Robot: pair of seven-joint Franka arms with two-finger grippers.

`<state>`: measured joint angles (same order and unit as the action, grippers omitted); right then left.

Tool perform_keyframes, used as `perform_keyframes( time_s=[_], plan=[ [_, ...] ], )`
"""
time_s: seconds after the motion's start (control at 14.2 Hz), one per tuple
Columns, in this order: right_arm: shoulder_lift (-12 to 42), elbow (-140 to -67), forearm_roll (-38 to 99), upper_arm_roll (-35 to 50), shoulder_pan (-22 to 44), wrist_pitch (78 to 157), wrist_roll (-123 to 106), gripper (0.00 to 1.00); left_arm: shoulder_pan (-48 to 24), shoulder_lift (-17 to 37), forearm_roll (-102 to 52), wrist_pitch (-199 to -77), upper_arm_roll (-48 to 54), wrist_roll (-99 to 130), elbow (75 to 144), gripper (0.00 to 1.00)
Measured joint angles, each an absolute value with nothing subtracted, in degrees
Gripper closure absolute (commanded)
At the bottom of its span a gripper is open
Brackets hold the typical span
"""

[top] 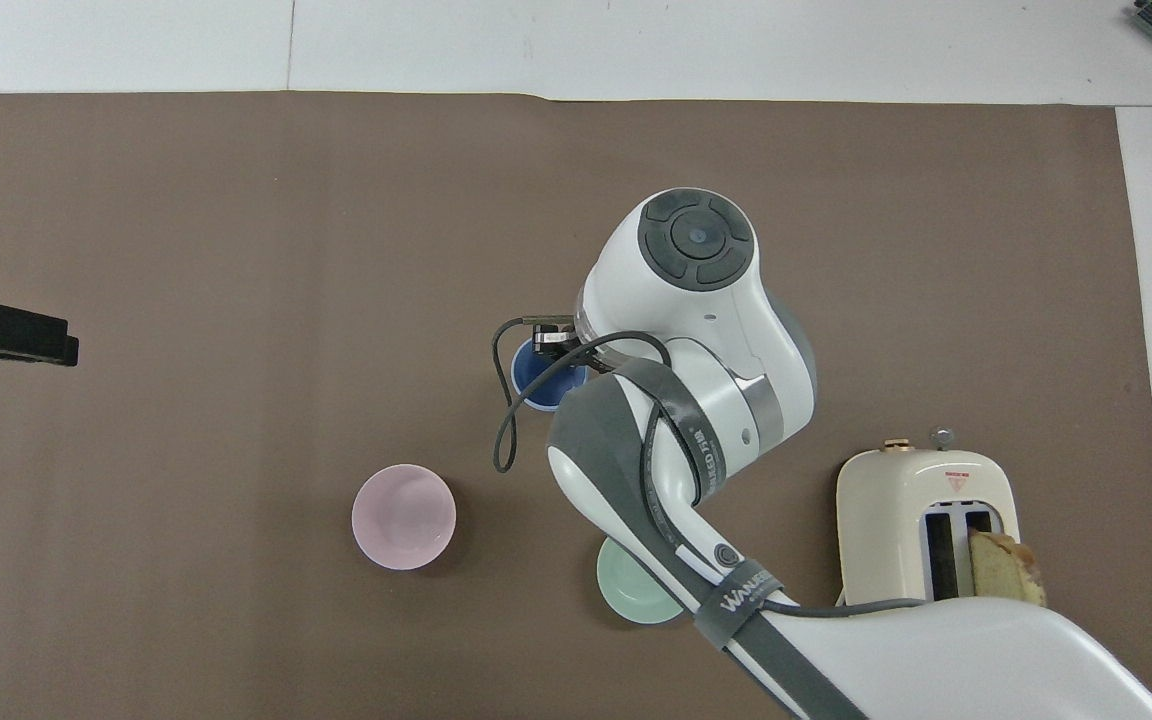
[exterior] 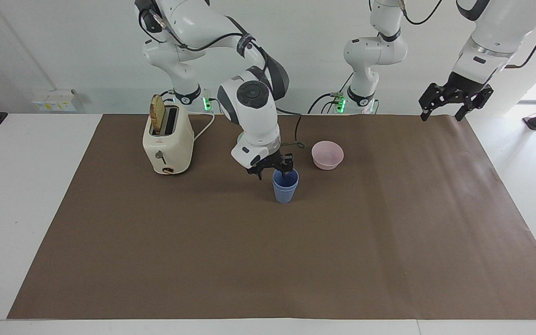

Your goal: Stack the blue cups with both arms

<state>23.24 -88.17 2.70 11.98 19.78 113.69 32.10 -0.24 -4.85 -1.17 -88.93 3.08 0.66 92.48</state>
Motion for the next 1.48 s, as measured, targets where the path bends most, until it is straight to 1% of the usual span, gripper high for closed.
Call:
perform_keyframes(
  time_s=[0.14,0.21,0.35,0.49,1.12,1.48],
  plan=[
    [22.7,-87.0,2.4,11.4,19.0,112.3,32.1,0.00,-0.2,-4.8,-1.2,-88.9,3.1,0.7,92.5,0.00],
    [22.3,-85.7,2.2,11.3,17.9,110.3,31.7,0.00,-0.2,-4.8,-1.2,-88.9,3.1,0.7,92.5,0.00],
    [21.2,-83.0,2.1,11.2,14.8,105.7,28.5,0.00,-0.2,-4.8,-1.2,-88.9,3.1,0.7,92.5,0.00],
    [19.8,-81.8,1.3,11.1,11.4,102.8,24.8,0.00,-0.2,-4.8,-1.2,-88.9,3.1,0.7,92.5,0.00],
    [12.5,-81.1,-2.4,10.7,-1.3,98.6,8.6,0.00,-0.2,-4.8,-1.2,-88.9,3.1,0.7,92.5,0.00],
    [8.1,-81.0,-2.9,10.7,-5.4,94.4,3.3,0.00,-0.2,-4.8,-1.2,-88.9,3.1,0.7,92.5,0.00]
  ],
)
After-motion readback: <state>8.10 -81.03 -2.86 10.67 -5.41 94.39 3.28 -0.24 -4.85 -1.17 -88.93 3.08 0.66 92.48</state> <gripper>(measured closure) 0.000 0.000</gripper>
